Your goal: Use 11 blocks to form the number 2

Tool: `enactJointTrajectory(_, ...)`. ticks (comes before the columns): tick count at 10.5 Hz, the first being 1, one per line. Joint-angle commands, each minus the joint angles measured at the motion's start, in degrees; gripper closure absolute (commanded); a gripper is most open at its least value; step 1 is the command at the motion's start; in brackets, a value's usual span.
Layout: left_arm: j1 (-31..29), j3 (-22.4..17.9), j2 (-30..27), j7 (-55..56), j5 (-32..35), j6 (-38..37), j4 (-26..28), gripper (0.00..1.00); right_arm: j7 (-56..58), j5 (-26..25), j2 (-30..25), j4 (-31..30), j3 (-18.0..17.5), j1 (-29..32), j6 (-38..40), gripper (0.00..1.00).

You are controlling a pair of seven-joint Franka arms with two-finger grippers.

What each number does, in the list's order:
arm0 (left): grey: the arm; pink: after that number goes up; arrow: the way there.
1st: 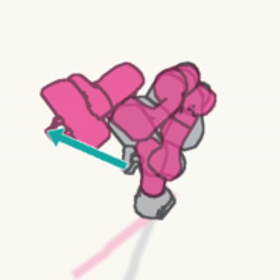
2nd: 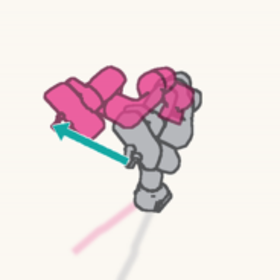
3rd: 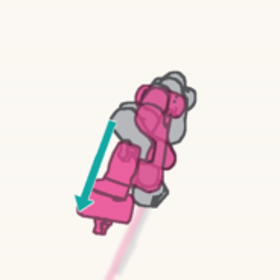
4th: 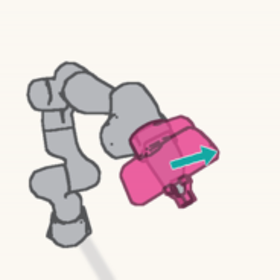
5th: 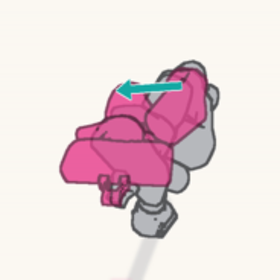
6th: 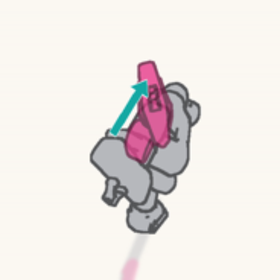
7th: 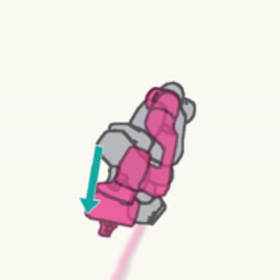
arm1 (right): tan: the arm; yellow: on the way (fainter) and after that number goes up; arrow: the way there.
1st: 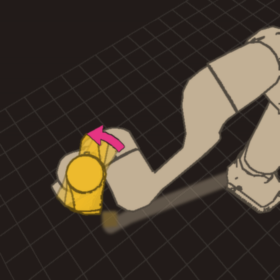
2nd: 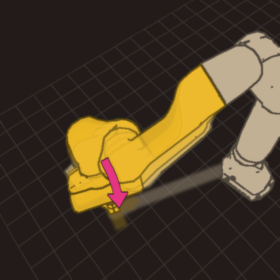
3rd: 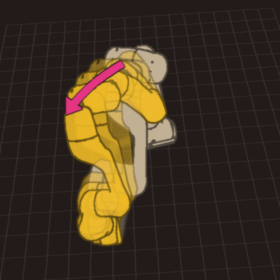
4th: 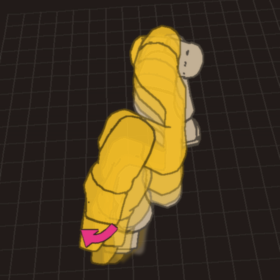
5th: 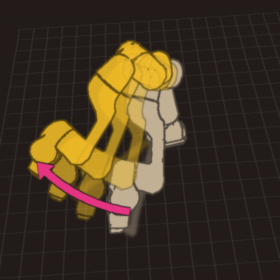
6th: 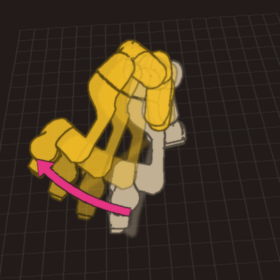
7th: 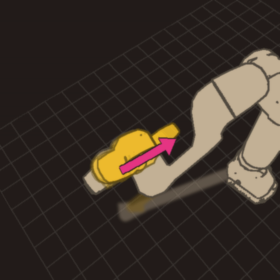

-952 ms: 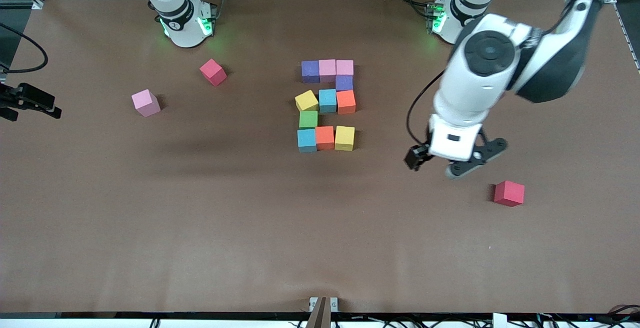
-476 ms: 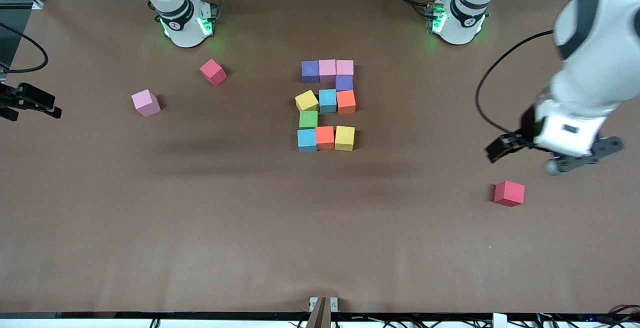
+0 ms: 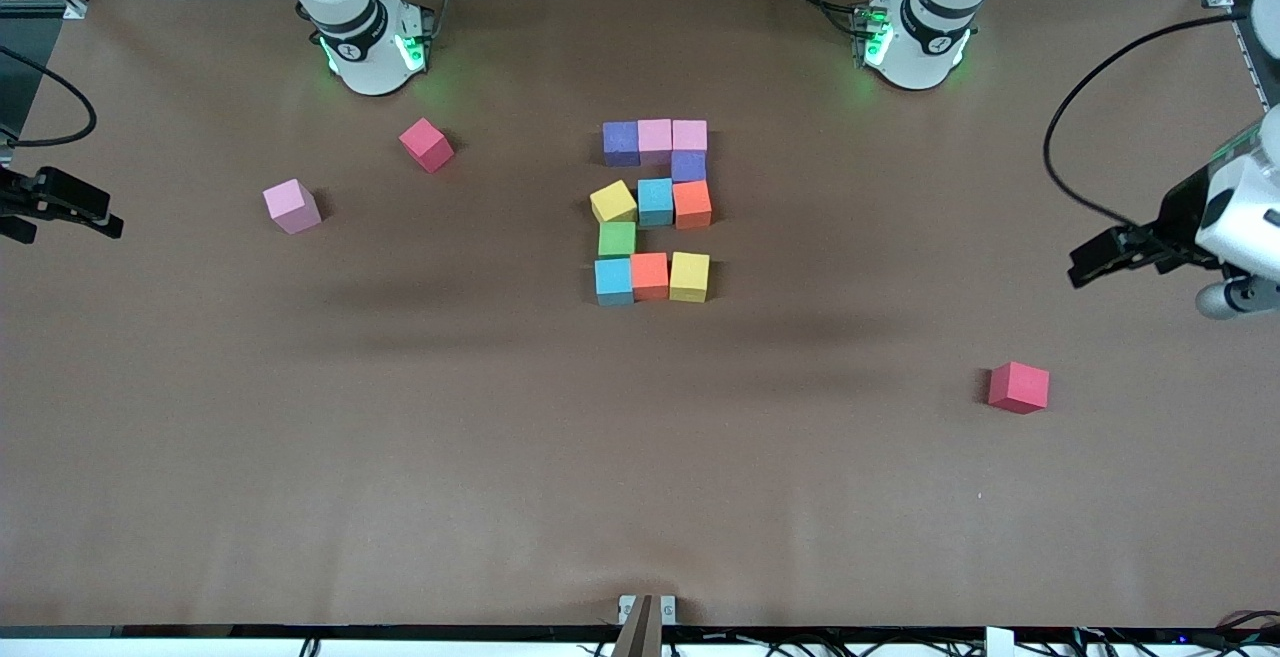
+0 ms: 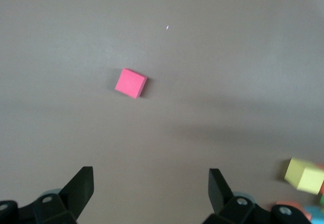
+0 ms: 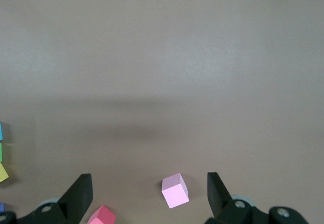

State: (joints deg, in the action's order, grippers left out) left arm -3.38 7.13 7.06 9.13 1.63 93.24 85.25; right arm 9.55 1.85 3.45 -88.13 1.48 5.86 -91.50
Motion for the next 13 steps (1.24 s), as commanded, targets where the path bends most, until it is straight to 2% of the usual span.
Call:
enactJointTrajectory(1, -0.83, -0.89, -5.55, -7.87, -1.37, -5.24, 1.85, 0.0, 0.11, 0.18, -0.28, 0.33, -0.34, 0.73, -0.26, 0.0)
enactJointTrajectory(2, -0.31, -0.89, -6.44, -7.72, -1.37, -7.88, 1.85, 0.0, 0.11, 0.17, -0.2, 0.24, -0.43, 0.56, -0.78, 0.0)
enactJointTrajectory(5, 0.66, -1.06, -8.29, -7.46, -1.37, -8.25, 1.94, 0.0, -0.06, 0.0, 0.07, -0.02, -0.61, -0.93, -1.57, 0.0)
enactJointTrajectory(7, 3.11, -2.2, -10.48, -4.48, -1.28, -8.52, 5.35, 0.0, -0.15, -1.05, 0.16, -0.2, -0.61, -2.07, -1.58, 0.0)
enactJointTrajectory(13, 4.0, -2.91, -10.14, -3.77, -3.38, -8.34, 5.1, 0.0, -0.33, -1.06, -0.55, 0.32, -0.78, -2.17, -1.14, 0.0)
